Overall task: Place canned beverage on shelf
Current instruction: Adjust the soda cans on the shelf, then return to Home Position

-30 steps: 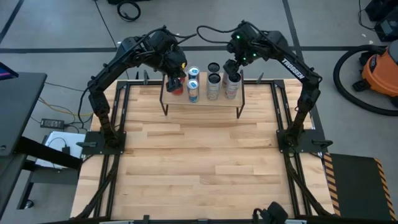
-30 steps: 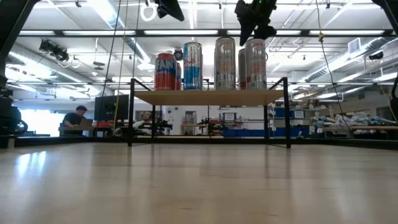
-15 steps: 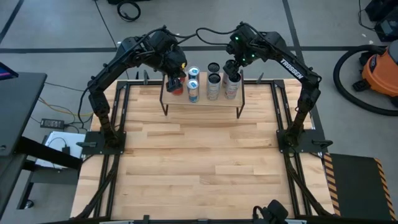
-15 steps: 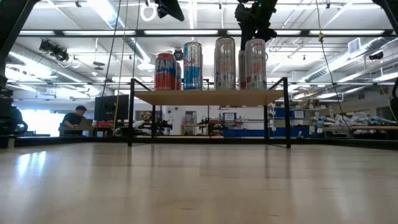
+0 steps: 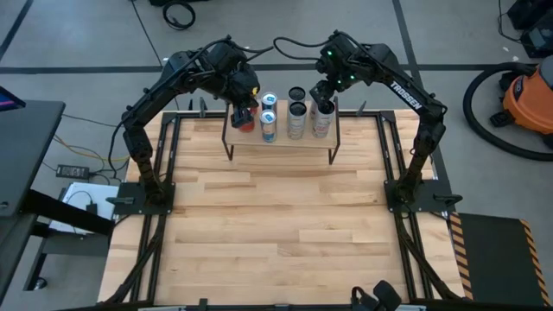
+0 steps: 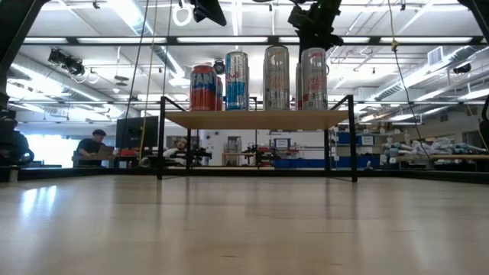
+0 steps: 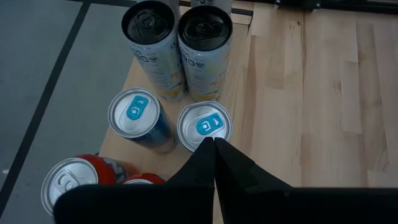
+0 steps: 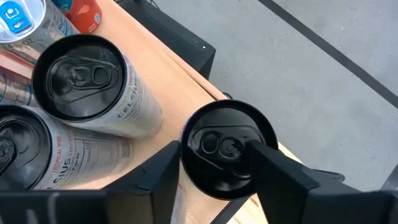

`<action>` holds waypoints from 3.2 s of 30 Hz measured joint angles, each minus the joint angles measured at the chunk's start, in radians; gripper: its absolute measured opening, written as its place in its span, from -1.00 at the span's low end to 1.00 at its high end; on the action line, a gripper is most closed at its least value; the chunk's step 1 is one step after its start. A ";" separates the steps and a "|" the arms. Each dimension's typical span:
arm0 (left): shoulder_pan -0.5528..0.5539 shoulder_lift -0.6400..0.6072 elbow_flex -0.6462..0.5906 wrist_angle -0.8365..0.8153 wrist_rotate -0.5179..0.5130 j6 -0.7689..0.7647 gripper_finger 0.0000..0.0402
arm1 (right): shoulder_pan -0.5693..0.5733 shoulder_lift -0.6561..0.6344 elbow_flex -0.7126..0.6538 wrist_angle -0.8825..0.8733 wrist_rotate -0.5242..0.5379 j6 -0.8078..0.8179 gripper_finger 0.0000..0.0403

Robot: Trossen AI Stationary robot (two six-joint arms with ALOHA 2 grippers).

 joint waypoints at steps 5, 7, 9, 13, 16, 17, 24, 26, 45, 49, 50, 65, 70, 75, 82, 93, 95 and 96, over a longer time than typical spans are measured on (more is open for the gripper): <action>0.000 0.000 0.000 0.000 0.000 0.000 -0.96 | 0.003 0.000 0.000 -0.001 0.000 0.016 -0.14; 0.000 0.000 0.000 0.000 0.000 0.000 -0.96 | 0.003 0.000 0.000 0.000 -0.001 0.018 -0.15; 0.000 0.000 0.000 0.000 0.000 0.000 -0.96 | 0.003 0.000 0.001 0.001 -0.016 0.020 -0.15; 0.000 0.000 0.000 0.000 0.000 0.001 -0.96 | 0.006 0.000 0.001 0.017 -0.067 0.043 -0.14; 0.000 0.000 0.000 0.000 0.000 0.001 -0.96 | 0.012 0.000 0.001 0.030 -0.078 0.051 -0.14; 0.000 0.000 0.000 0.000 0.000 0.001 -0.96 | 0.014 0.000 0.000 0.037 -0.078 0.054 -0.14; 0.000 0.000 0.000 0.000 0.000 0.001 -0.96 | 0.015 0.001 0.052 0.058 -0.020 0.052 -0.14; 0.000 0.000 0.000 0.000 0.000 0.001 -0.96 | 0.009 0.001 0.073 0.057 -0.005 0.045 -0.14; 0.000 0.000 0.000 0.000 0.000 0.000 -0.96 | -0.068 0.051 0.077 0.031 -0.035 -0.012 -0.47; 0.000 0.000 0.000 0.000 0.000 0.000 -0.96 | -0.070 0.066 0.077 0.046 -0.045 -0.033 -0.48; 0.000 0.000 0.000 0.000 0.000 0.000 -0.96 | -0.070 0.066 0.077 0.049 -0.046 -0.034 -0.48; 0.000 0.000 0.000 0.000 0.000 0.000 -0.96 | -0.056 0.064 0.079 -0.012 -0.047 -0.023 -0.48; 0.000 0.000 0.000 0.000 0.000 0.000 -0.96 | -0.041 0.055 0.078 -0.021 -0.047 0.007 -0.48; 0.000 0.000 0.000 0.000 0.000 0.000 -0.96 | -0.038 0.028 0.077 -0.032 -0.049 0.016 -0.48; 0.000 0.000 0.000 0.000 0.000 0.000 -0.96 | -0.036 -0.002 0.077 0.005 -0.048 0.015 -0.48; 0.000 -0.039 0.000 -0.065 0.010 -0.001 -0.96 | 0.023 -0.155 0.077 0.048 -0.079 -0.073 -0.48; 0.000 -0.055 0.000 -0.072 0.038 -0.005 -0.96 | 0.030 -0.200 0.077 0.070 -0.087 -0.093 -0.48; 0.000 -0.062 0.000 -0.076 0.045 -0.010 -0.96 | 0.035 -0.223 0.077 0.081 -0.096 -0.103 -0.48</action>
